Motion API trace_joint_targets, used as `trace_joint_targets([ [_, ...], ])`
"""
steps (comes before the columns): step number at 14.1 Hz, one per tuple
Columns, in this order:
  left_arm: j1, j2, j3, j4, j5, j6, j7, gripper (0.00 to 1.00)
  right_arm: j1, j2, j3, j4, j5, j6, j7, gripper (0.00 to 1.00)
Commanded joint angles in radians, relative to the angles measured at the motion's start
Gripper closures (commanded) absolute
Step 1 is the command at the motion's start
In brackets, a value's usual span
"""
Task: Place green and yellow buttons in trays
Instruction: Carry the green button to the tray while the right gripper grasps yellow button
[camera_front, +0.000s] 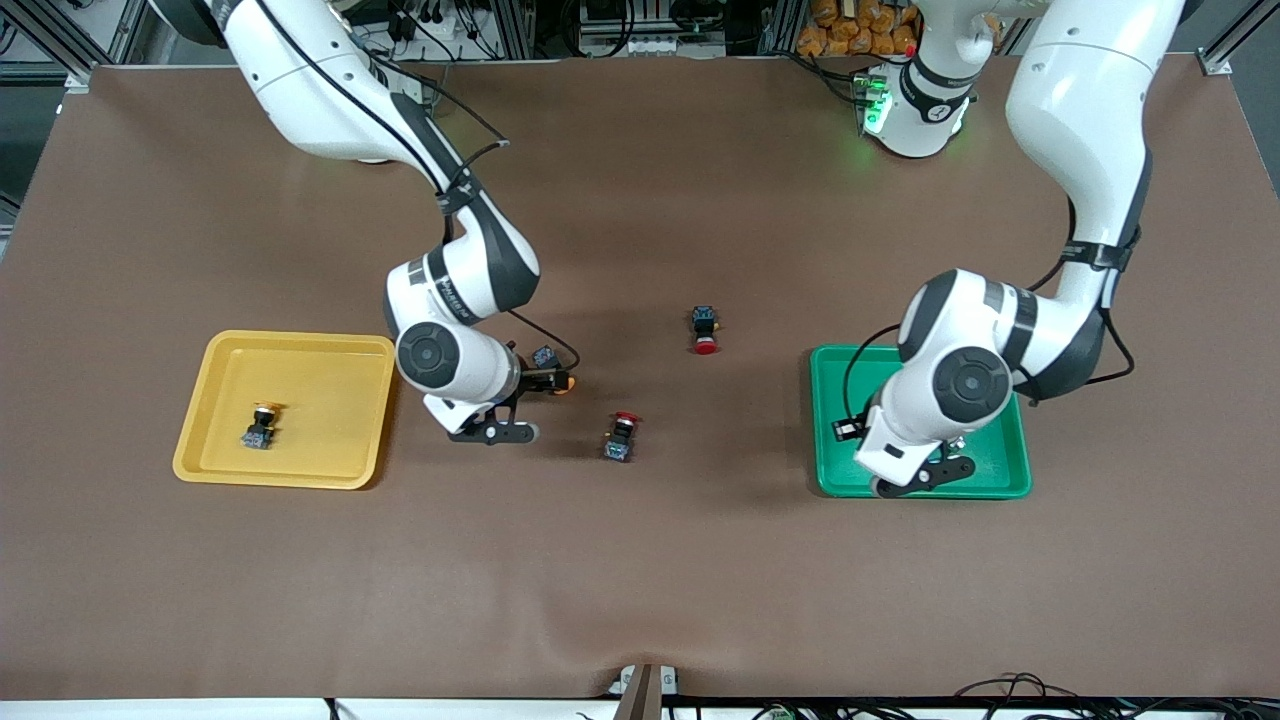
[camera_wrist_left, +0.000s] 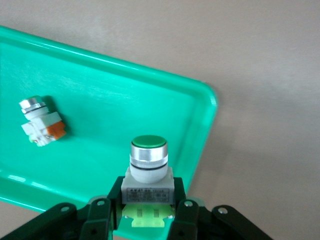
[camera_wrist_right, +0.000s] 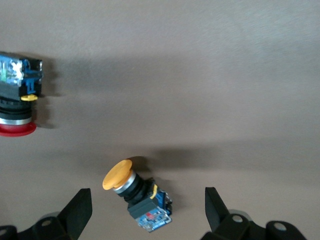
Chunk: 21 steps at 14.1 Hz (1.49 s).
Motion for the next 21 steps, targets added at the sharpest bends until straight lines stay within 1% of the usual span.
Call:
trace_joint_targets([
  [1, 0.035, 0.008, -0.014, -0.021, 0.013, 0.024, 0.036, 1.0, 0.03, -0.047, -0.003, -0.086, 0.01, 0.062, -0.015, 0.0],
  [3, 0.067, 0.013, -0.014, -0.045, 0.013, 0.034, 0.068, 1.0, 0.058, -0.046, -0.005, -0.101, 0.005, 0.086, -0.008, 0.0],
  [6, 0.101, 0.007, -0.014, -0.145, 0.019, 0.15, 0.088, 1.0, 0.072, -0.044, -0.005, -0.15, 0.001, 0.161, -0.009, 0.0],
  [8, 0.114, 0.015, -0.014, -0.167, 0.02, 0.202, 0.096, 1.0, 0.075, -0.04, -0.005, -0.16, -0.001, 0.178, -0.009, 0.0],
  [9, 0.121, 0.015, -0.014, -0.167, 0.02, 0.202, 0.109, 0.81, 0.075, -0.039, -0.005, -0.163, -0.001, 0.178, -0.009, 0.0],
  [10, 0.135, 0.013, -0.014, -0.164, 0.02, 0.202, 0.146, 0.21, 0.075, -0.039, -0.005, -0.163, -0.001, 0.178, -0.008, 0.07],
  [11, 0.143, 0.009, -0.016, -0.162, 0.02, 0.202, 0.174, 0.0, 0.081, -0.039, -0.005, -0.163, -0.001, 0.178, -0.002, 0.37],
  [12, 0.141, 0.004, -0.016, -0.161, 0.019, 0.199, 0.177, 0.0, 0.087, -0.039, -0.005, -0.163, -0.001, 0.178, 0.003, 0.52],
  [14, 0.138, -0.042, -0.016, -0.153, 0.017, 0.196, 0.174, 0.0, 0.089, -0.036, -0.006, -0.163, -0.001, 0.188, 0.009, 0.5],
  [15, 0.144, -0.068, -0.016, -0.15, 0.019, 0.196, 0.178, 0.0, 0.089, -0.035, -0.006, -0.164, -0.001, 0.194, 0.009, 0.44],
  [16, 0.146, -0.098, -0.016, -0.15, 0.019, 0.195, 0.175, 0.0, 0.089, -0.035, -0.008, -0.164, -0.002, 0.195, 0.009, 0.44],
  [17, 0.143, -0.125, -0.016, -0.15, 0.019, 0.19, 0.174, 0.0, 0.087, -0.035, -0.008, -0.164, -0.001, 0.194, 0.009, 0.49],
  [18, 0.144, -0.151, -0.016, -0.147, 0.019, 0.181, 0.174, 0.0, 0.086, -0.035, -0.008, -0.164, -0.002, 0.194, 0.008, 0.61],
  [20, 0.146, -0.192, -0.016, -0.133, 0.019, 0.155, 0.175, 0.0, 0.078, -0.036, -0.008, -0.163, -0.001, 0.188, 0.006, 0.93],
  [21, 0.146, -0.217, -0.016, -0.122, 0.019, 0.137, 0.177, 0.0, 0.076, -0.039, -0.008, -0.16, -0.001, 0.182, 0.009, 1.0],
])
